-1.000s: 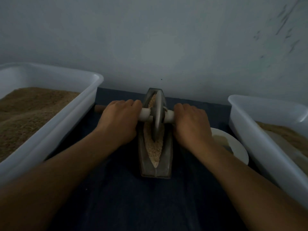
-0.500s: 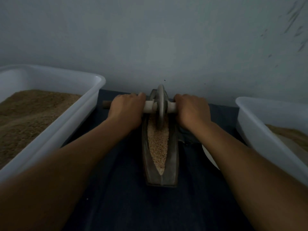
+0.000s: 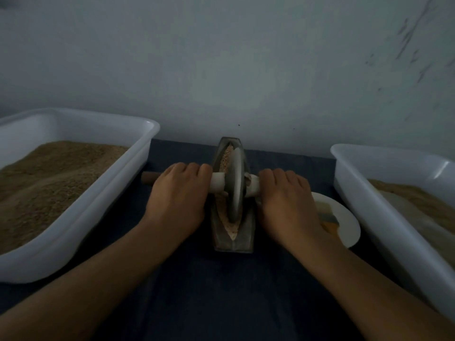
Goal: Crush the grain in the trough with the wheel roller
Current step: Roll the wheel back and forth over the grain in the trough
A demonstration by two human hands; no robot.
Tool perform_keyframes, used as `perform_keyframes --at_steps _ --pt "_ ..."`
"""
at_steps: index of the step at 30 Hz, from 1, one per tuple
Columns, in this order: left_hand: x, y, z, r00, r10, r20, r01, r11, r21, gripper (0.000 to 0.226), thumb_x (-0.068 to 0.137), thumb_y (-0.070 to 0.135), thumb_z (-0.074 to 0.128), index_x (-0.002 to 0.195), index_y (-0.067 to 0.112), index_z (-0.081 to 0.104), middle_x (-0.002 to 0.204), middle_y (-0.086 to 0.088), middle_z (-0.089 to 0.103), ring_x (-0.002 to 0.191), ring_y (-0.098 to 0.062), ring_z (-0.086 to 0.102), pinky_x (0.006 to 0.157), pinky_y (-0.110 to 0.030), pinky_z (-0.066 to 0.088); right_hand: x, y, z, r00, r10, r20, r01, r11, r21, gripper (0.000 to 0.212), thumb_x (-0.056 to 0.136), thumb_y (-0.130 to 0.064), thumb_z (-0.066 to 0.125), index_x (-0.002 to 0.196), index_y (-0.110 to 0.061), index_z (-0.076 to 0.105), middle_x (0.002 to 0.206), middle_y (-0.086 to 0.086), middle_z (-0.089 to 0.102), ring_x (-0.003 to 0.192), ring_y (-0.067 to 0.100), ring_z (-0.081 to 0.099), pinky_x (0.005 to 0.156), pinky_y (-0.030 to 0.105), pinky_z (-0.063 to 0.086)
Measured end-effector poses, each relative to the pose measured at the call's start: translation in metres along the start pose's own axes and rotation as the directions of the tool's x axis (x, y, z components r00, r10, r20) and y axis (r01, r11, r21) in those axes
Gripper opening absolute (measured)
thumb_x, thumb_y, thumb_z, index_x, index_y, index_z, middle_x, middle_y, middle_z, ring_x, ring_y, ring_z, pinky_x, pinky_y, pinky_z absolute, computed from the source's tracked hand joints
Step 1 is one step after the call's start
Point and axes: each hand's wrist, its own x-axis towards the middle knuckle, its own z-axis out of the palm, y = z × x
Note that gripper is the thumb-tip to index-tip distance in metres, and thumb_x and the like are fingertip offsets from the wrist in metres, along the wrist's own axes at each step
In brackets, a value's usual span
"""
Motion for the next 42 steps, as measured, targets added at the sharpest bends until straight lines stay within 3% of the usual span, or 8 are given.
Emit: perform_keyframes --at_steps 5,10,16,22,27,35,42 --pt "-0.018 -0.004 -0.015 1.000 0.010 -0.025 -0.011 0.997 -0.070 0.045 0.075 0.028 0.078 0.116 0.021 0.060 0.104 0.001 0.067 0.092 -0.020 0.061 0.081 -0.035 0.050 -0.015 -0.001 -0.013 0.998 -0.040 -0.057 0.041 0.999 0.018 0.024 0.081 -0.023 0.067 0.101 -0.013 0.060 0.091 0.006 0.057 0.081 0.024 0.051 0.074 0.039 0.041" --pt "-0.008 -0.005 0.006 0.997 0.061 -0.042 -0.062 0.998 -0.009 0.062 0.070 0.028 0.081 0.125 0.018 0.054 0.113 -0.002 0.062 0.100 -0.022 0.058 0.095 -0.039 0.045 -0.004 0.004 0.004 0.998 0.005 -0.056 -0.004 1.000 0.020 0.016 0.085 -0.023 0.068 0.093 -0.018 0.055 0.085 0.001 0.054 0.076 0.021 0.047 0.071 0.036 0.034" --pt "0.044 -0.015 0.036 1.000 0.006 0.013 -0.006 1.000 0.001 0.039 0.079 0.029 0.072 0.109 0.025 0.048 0.105 0.001 0.059 0.096 -0.022 0.057 0.090 -0.038 0.042 0.039 0.022 0.036 0.998 0.023 0.060 -0.021 0.999 -0.030 0.022 0.077 -0.027 0.070 0.086 -0.021 0.051 0.079 -0.001 0.056 0.068 0.025 0.051 0.062 0.033 0.021" --pt "0.095 -0.026 0.045 0.992 0.010 0.124 -0.018 0.998 0.064 0.031 0.084 0.021 0.067 0.107 0.017 0.046 0.105 -0.007 0.063 0.094 -0.029 0.062 0.079 -0.039 0.042 0.088 0.037 0.061 0.983 0.042 0.180 -0.045 0.999 0.011 0.028 0.080 -0.036 0.066 0.104 -0.026 0.058 0.096 0.001 0.066 0.084 0.028 0.063 0.061 0.031 0.028" --pt "0.107 -0.029 0.051 0.994 0.003 0.110 -0.010 0.998 0.068 0.025 0.088 0.021 0.064 0.105 0.016 0.047 0.100 -0.009 0.063 0.087 -0.029 0.063 0.068 -0.036 0.039 0.103 0.043 0.067 0.974 0.065 0.217 -0.076 0.996 0.045 0.030 0.080 -0.038 0.068 0.109 -0.033 0.060 0.101 0.001 0.067 0.091 0.029 0.064 0.061 0.030 0.032" --pt "0.068 -0.019 0.041 1.000 0.018 -0.006 -0.018 0.997 0.080 0.031 0.083 0.029 0.071 0.101 0.021 0.047 0.096 -0.001 0.064 0.081 -0.022 0.062 0.065 -0.031 0.035 0.060 0.030 0.052 0.997 0.044 0.062 -0.047 0.997 0.054 0.017 0.078 -0.030 0.067 0.083 -0.023 0.052 0.078 -0.001 0.060 0.070 0.027 0.057 0.058 0.032 0.022" --pt "0.020 -0.008 0.011 0.999 0.038 0.008 -0.038 0.998 0.044 0.037 0.078 0.031 0.074 0.106 0.026 0.050 0.099 0.004 0.062 0.086 -0.016 0.059 0.077 -0.031 0.045 0.012 0.011 0.021 0.999 0.039 0.026 -0.040 0.997 0.064 0.023 0.085 -0.024 0.066 0.106 -0.020 0.056 0.094 -0.001 0.055 0.084 0.021 0.050 0.077 0.036 0.035"
